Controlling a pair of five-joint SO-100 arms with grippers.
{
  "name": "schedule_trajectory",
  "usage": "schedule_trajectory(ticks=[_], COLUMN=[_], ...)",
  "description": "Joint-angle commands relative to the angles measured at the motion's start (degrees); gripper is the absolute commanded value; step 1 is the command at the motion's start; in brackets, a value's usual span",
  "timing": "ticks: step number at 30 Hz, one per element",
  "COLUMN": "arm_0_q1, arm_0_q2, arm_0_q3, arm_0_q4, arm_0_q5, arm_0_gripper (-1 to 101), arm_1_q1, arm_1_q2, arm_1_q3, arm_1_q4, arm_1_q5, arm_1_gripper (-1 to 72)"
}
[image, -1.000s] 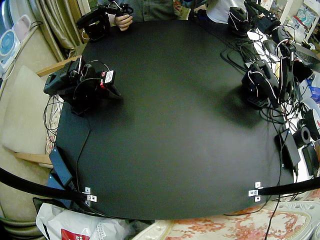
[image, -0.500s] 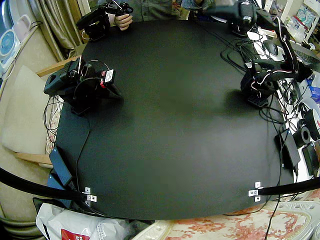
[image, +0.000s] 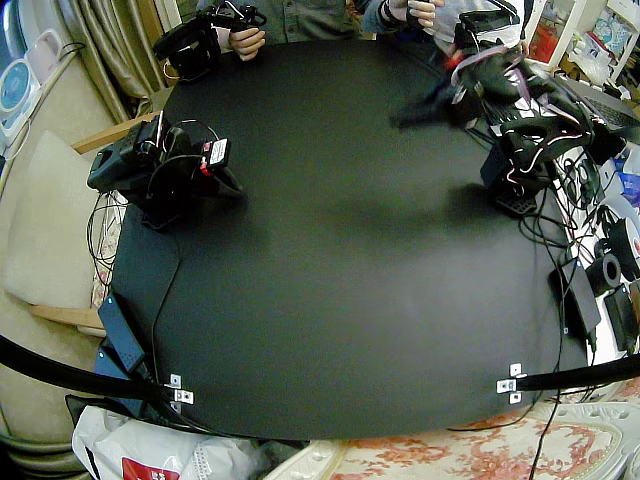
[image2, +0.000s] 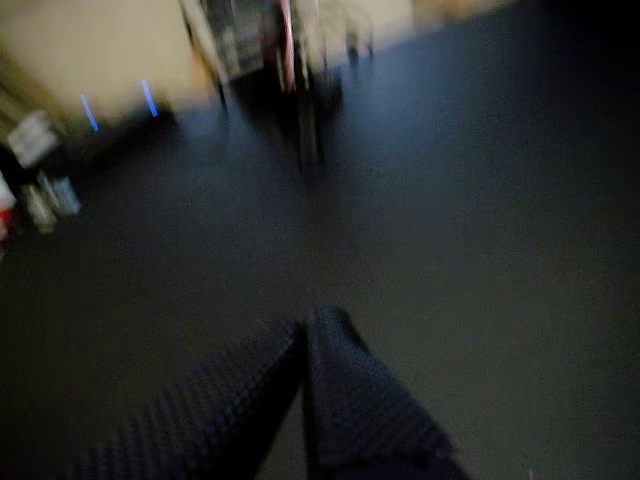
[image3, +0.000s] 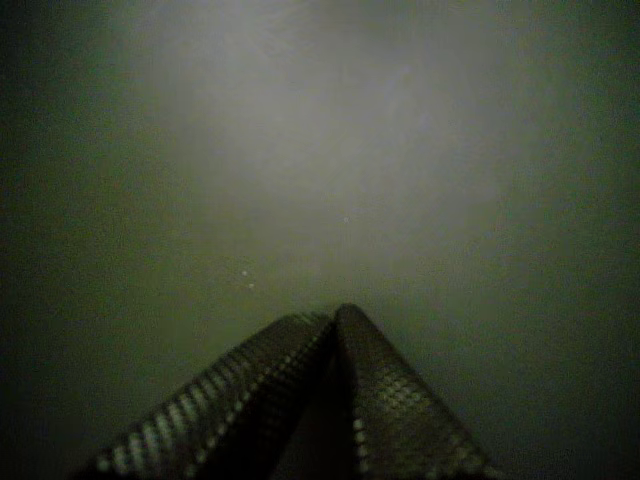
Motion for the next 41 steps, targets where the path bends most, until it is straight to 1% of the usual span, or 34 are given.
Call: schedule_trajectory(ticks=[1, 6, 7, 9, 10, 12, 13, 16, 19, 20, 21, 34, 36, 37, 39, 40, 41], arm_0_q1=[-1.8, -4.1, -4.2, -4.1, -4.2, -4.8, -5.3, -4.3, -2.0, -1.3, -1.2, -1.0, -1.0, -1.0, -1.0, -1.0, -1.0], arm_0_q2=[1.8, 0.6, 3.4, 9.8, 14.0, 33.0, 33.4, 33.5, 33.4, 33.4, 33.4, 33.4, 33.4, 33.4, 33.4, 33.4, 33.4], arm_0_q3=[2.7, 13.3, 19.9, 26.0, 29.2, 39.4, 41.7, 42.1, 41.0, 41.0, 41.0, 41.0, 41.0, 41.0, 41.0, 41.0, 41.0], arm_0_q4=[-1.8, -3.1, -5.1, -5.1, -4.3, 4.8, 7.4, 8.6, 12.5, 12.6, 12.6, 12.6, 12.6, 12.6, 12.6, 12.6, 12.6], arm_0_q5=[-2.6, -8.9, -11.1, -12.5, -13.2, -14.4, -14.9, -14.3, -15.4, -14.7, -14.9, -14.7, -14.7, -14.7, -14.7, -14.7, -14.7], arm_0_gripper=[0, 0, 0, 0, 0, 0, 0, 0, 0, 0, 0, 0, 0, 0, 0, 0, 0], arm_1_q1=[-0.8, -0.8, -0.8, -0.8, -0.8, -0.8, -0.7, -0.4, -0.4, 0.4, 0.7, 0.9, 1.1, 1.8, 1.8, 2.1, 2.2], arm_1_q2=[1.0, 1.0, 1.0, 1.0, 1.0, 1.0, 1.0, 1.0, 1.0, 1.0, 1.0, 1.0, 1.0, 1.0, 1.0, 1.0, 1.0], arm_1_q3=[-0.6, -0.6, -0.6, -0.6, -0.6, -0.6, -0.6, -0.6, -0.6, -0.6, -0.6, -0.6, -0.6, -0.6, -0.6, -0.6, -0.6], arm_1_q4=[0.4, 0.3, 0.3, 0.3, 0.3, 0.3, 0.3, 0.4, 0.7, 1.3, 1.7, 2.0, 2.0, 2.2, 2.2, 2.2, 2.1], arm_1_q5=[0.1, 0.0, 0.0, 0.1, 0.1, 0.1, 0.2, 0.3, 0.6, 1.3, 1.5, 1.9, 2.0, 2.0, 1.7, 1.8, 1.8], arm_1_gripper=[-0.3, 0.0, -0.2, -0.3, -0.3, 0.0, -0.2, -0.2, 0.3, 2.7, 1.5, 1.7, 6.8, 7.3, 6.2, 1.5, -0.3])
